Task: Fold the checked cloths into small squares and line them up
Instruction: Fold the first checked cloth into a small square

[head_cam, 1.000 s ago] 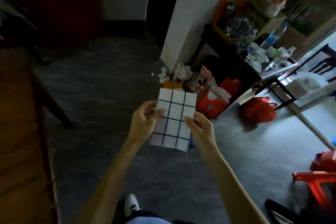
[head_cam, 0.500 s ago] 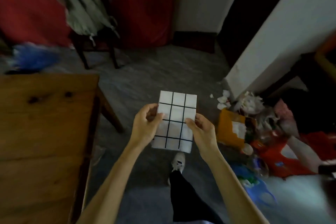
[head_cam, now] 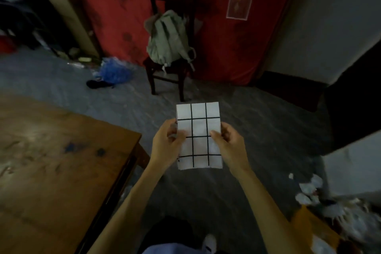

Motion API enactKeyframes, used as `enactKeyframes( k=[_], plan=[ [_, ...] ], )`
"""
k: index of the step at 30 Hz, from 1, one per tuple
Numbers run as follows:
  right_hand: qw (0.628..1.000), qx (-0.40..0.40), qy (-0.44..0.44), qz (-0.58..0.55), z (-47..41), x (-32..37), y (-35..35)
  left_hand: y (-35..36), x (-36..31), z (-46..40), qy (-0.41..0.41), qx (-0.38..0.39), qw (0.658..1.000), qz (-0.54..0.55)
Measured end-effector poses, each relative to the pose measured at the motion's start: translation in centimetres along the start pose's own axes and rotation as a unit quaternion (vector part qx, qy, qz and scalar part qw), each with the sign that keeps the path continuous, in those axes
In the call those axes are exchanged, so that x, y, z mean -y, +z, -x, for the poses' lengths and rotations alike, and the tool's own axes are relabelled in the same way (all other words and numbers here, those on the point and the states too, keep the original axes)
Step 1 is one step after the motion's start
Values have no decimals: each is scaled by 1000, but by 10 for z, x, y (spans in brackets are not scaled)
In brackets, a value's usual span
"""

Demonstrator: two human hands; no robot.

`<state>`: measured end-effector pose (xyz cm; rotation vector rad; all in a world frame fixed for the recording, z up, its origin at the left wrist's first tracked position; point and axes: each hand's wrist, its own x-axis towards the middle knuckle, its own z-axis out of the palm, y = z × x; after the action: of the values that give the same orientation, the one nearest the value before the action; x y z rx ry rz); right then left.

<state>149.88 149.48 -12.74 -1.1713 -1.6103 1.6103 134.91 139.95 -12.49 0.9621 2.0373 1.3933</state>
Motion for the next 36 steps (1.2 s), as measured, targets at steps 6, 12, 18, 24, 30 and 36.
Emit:
enactKeyframes(
  k=[6,12,18,24,30,36],
  plan=[
    [998,28,-6,50,-117,8,30,4,23,-103,-37,-36,993,105],
    [992,48,-19,111,-230,49,73,-10,38,-222,-56,-59,978,193],
    [977,133,-88,141,-348,100,149,-75,38,-330,-54,-128,965,221],
    [959,244,-85,118,-422,106,245,-139,65,-373,-106,-257,936,216],
    [894,424,-94,114,-487,100,358,-187,98,-395,-160,-422,876,167],
    [790,600,-69,105,-521,129,431,-209,88,-408,-211,-569,782,143]
  ],
)
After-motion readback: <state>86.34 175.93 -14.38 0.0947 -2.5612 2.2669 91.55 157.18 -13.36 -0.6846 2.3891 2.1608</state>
